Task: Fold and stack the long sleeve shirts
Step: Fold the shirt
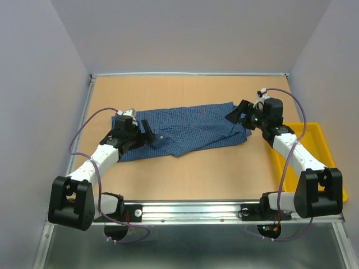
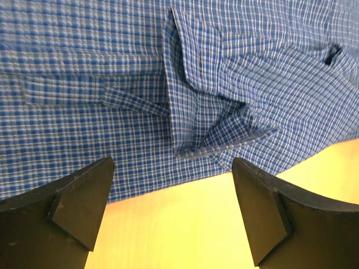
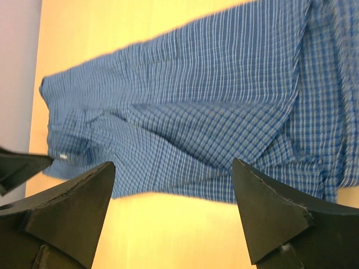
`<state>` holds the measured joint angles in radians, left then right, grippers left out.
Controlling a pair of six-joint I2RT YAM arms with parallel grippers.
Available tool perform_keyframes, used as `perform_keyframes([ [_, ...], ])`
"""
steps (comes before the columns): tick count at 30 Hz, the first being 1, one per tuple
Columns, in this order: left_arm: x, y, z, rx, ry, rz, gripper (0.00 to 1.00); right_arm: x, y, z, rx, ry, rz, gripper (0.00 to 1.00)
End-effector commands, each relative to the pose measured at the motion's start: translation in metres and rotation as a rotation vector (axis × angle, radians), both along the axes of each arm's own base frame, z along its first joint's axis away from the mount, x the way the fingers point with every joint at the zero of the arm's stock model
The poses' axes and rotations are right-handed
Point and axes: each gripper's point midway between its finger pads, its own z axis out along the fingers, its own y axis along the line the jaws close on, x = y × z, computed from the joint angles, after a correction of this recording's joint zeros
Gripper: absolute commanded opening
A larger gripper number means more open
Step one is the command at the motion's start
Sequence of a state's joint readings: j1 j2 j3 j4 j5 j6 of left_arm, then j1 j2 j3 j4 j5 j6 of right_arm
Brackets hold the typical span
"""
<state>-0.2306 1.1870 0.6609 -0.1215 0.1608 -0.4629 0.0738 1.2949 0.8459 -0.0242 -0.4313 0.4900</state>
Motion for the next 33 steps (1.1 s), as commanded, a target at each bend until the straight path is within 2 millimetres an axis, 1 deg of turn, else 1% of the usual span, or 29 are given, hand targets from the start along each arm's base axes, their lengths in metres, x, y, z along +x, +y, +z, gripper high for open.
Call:
perform_keyframes([
  [1, 0.007, -0.016, 0.002, -0.035, -0.026, -0.040, 0.99, -0.024, 0.010, -0.013, 0.009, 0.037, 0.072, 0.90],
  [5, 0.014, -0.022, -0.005, -0.050, -0.018, -0.035, 0.97, -0.028, 0.011, -0.014, 0.006, 0.035, 0.082, 0.90],
  [7, 0.023, -0.026, -0.004, -0.060, -0.037, -0.038, 0.95, -0.027, 0.011, -0.012, 0.004, 0.029, 0.082, 0.90],
  [8, 0.023, -0.028, -0.009, -0.059, -0.023, -0.042, 0.94, -0.028, 0.011, -0.013, 0.005, 0.031, 0.081, 0.90],
  [10, 0.027, -0.032, -0.008, -0.058, -0.026, -0.051, 0.92, -0.027, 0.010, -0.012, 0.005, 0.029, 0.081, 0.90],
  [13, 0.030, -0.032, -0.010, -0.046, -0.023, -0.050, 0.87, -0.027, 0.011, -0.012, 0.004, 0.027, 0.082, 0.90],
  [15, 0.034, -0.030, -0.009, -0.030, -0.035, -0.040, 0.81, -0.028, 0.011, -0.013, 0.002, 0.029, 0.083, 0.89],
  [16, 0.034, -0.029, -0.009, -0.027, -0.035, -0.038, 0.77, -0.028, 0.010, -0.015, 0.002, 0.034, 0.081, 0.89],
  [18, 0.036, -0.030, -0.010, -0.021, -0.035, -0.041, 0.72, -0.029, 0.010, -0.015, 0.003, 0.035, 0.082, 0.89],
  [19, 0.038, -0.029, -0.009, -0.017, -0.038, -0.040, 0.64, -0.029, 0.011, -0.016, 0.002, 0.038, 0.083, 0.89],
  [21, 0.042, -0.029, -0.007, -0.010, -0.046, -0.041, 0.55, -0.029, 0.010, -0.016, 0.000, 0.036, 0.082, 0.89],
  [22, 0.043, -0.029, -0.006, -0.005, -0.048, -0.044, 0.45, -0.029, 0.010, -0.015, 0.000, 0.035, 0.082, 0.89],
  [23, 0.044, -0.029, -0.005, 0.004, -0.051, -0.048, 0.40, -0.029, 0.010, -0.015, -0.001, 0.034, 0.083, 0.89],
  [24, 0.048, -0.029, 0.000, 0.006, -0.065, -0.049, 0.35, -0.028, 0.010, -0.016, -0.001, 0.034, 0.083, 0.89],
  [25, 0.050, -0.029, 0.003, 0.011, -0.072, -0.050, 0.28, -0.029, 0.010, -0.015, -0.001, 0.034, 0.083, 0.89],
  [26, 0.052, -0.028, 0.004, 0.019, -0.074, -0.046, 0.24, -0.029, 0.010, -0.016, -0.001, 0.035, 0.081, 0.89],
  [29, 0.058, -0.025, 0.015, 0.042, -0.096, -0.047, 0.15, -0.029, 0.010, -0.017, -0.002, 0.038, 0.081, 0.89],
  [30, 0.064, -0.025, 0.023, 0.047, -0.120, -0.042, 0.09, -0.029, 0.010, -0.018, -0.002, 0.040, 0.080, 0.89],
  [32, 0.064, -0.023, 0.028, 0.058, -0.115, -0.042, 0.05, -0.029, 0.010, -0.017, -0.002, 0.038, 0.085, 0.89],
  [33, 0.068, -0.023, 0.041, 0.060, -0.136, -0.037, 0.04, -0.028, 0.010, -0.017, -0.002, 0.039, 0.083, 0.89],
])
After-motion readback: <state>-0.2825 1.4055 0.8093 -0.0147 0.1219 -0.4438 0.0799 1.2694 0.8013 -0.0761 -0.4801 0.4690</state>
